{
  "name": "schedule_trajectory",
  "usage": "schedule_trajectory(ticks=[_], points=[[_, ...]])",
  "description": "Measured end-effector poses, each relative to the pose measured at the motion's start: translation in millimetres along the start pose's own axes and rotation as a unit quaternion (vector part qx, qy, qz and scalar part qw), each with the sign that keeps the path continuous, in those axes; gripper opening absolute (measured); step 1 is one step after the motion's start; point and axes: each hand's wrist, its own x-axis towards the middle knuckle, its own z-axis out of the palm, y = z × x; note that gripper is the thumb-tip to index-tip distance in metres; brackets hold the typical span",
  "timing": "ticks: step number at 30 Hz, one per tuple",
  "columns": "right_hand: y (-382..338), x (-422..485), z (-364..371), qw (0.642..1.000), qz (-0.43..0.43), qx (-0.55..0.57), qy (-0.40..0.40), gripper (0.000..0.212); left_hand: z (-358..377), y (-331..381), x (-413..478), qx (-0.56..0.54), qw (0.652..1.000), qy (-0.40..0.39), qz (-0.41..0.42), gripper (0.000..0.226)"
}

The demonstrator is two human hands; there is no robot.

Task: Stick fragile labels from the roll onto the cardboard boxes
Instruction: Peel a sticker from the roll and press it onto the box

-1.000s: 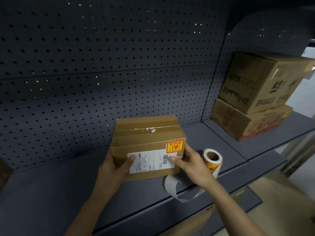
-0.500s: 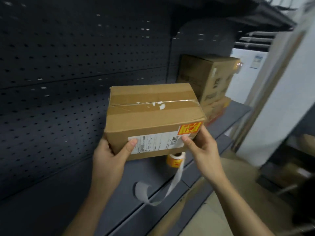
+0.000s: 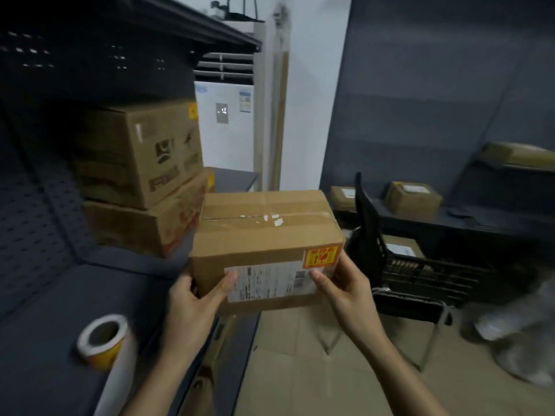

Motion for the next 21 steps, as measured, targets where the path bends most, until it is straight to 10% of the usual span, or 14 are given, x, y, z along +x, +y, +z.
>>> schedule_trajectory(ticks=[21], points=[[158, 220, -74, 0.991, 0.13, -0.014, 0.003, 0.051, 168, -78, 219, 0.021, 0.995, -0.032, -0.09, 0.049]])
